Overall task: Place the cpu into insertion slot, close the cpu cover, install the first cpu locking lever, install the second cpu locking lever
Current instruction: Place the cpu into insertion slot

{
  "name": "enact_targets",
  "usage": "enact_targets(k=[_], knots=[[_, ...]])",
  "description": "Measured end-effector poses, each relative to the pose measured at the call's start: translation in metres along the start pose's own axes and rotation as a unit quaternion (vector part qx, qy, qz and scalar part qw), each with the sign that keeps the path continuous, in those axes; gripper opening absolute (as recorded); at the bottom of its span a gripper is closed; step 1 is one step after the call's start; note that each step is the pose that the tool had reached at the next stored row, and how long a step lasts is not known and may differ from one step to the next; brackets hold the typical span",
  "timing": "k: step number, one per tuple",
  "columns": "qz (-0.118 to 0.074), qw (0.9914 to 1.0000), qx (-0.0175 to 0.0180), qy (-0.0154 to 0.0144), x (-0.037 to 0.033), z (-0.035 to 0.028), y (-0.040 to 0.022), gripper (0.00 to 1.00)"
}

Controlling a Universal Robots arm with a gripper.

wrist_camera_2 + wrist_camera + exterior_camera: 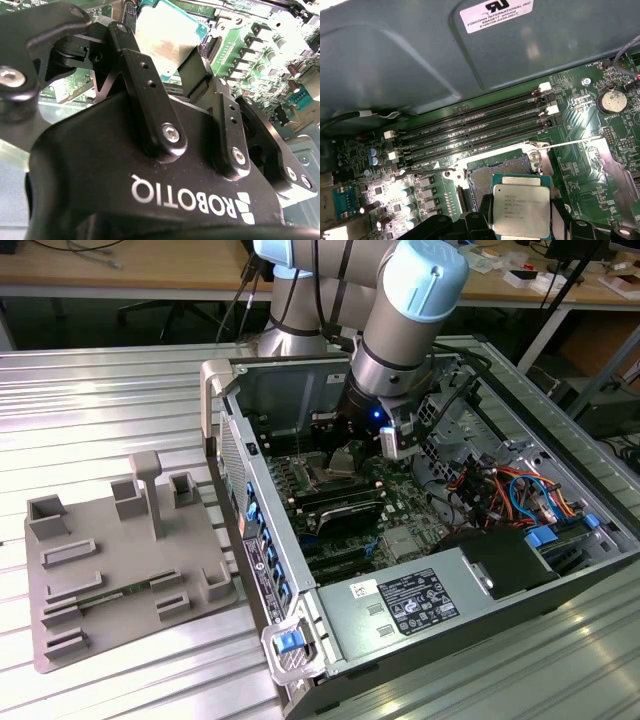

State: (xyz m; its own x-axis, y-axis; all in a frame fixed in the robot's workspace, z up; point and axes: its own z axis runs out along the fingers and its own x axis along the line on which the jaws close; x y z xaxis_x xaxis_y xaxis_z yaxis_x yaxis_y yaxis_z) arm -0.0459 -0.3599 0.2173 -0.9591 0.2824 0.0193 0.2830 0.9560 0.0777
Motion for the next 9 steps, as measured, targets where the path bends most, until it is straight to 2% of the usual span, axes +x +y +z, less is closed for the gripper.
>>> enact_targets(k=[9], knots=[[0.003, 1.00000, -0.0001, -0.0002, 0.0000, 0.0006, -0.0001, 0.55]])
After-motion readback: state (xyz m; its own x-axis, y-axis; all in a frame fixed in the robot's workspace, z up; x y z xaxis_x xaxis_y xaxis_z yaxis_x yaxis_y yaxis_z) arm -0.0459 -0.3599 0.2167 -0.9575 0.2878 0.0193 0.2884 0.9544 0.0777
